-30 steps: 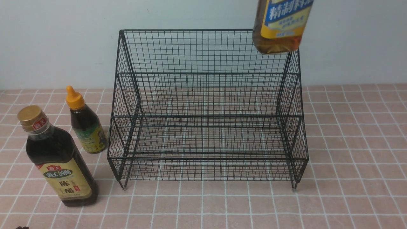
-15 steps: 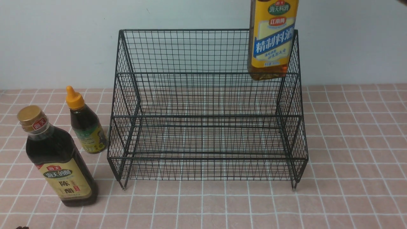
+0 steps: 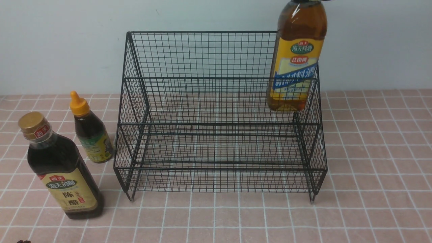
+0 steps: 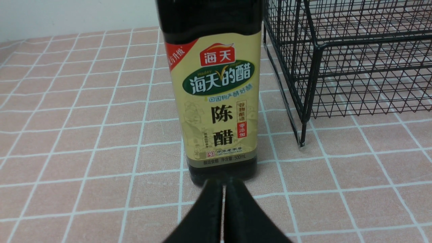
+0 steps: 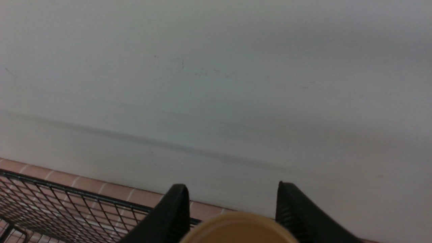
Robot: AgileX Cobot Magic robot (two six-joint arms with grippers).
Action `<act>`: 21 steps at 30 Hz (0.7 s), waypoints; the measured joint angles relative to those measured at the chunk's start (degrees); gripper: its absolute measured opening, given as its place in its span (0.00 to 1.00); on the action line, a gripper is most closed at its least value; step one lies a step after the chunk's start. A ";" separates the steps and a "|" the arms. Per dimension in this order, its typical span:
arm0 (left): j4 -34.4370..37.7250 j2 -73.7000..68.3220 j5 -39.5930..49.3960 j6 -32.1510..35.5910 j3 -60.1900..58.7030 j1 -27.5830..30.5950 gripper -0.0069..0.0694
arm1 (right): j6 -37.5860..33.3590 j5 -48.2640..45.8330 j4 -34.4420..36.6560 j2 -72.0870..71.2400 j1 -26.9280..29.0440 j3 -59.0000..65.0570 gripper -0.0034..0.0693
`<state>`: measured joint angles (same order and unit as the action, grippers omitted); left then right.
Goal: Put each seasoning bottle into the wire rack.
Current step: Use the right arm to put the condiment bottle back on the shelf
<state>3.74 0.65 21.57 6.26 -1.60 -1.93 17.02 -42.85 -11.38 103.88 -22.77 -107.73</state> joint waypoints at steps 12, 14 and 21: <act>0.00 0.00 0.00 0.00 0.00 0.00 0.08 | -0.75 -5.22 2.04 3.05 -0.05 -0.06 0.48; 0.00 0.00 0.00 0.00 0.00 0.00 0.08 | -0.76 -5.77 2.28 3.82 -0.05 -0.06 0.48; 0.00 0.00 0.00 0.00 0.00 0.00 0.08 | -1.09 -5.97 3.50 4.39 -0.11 0.00 0.48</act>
<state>3.74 0.65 21.57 6.26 -1.60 -1.93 15.93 -48.82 -7.88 108.28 -22.88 -107.73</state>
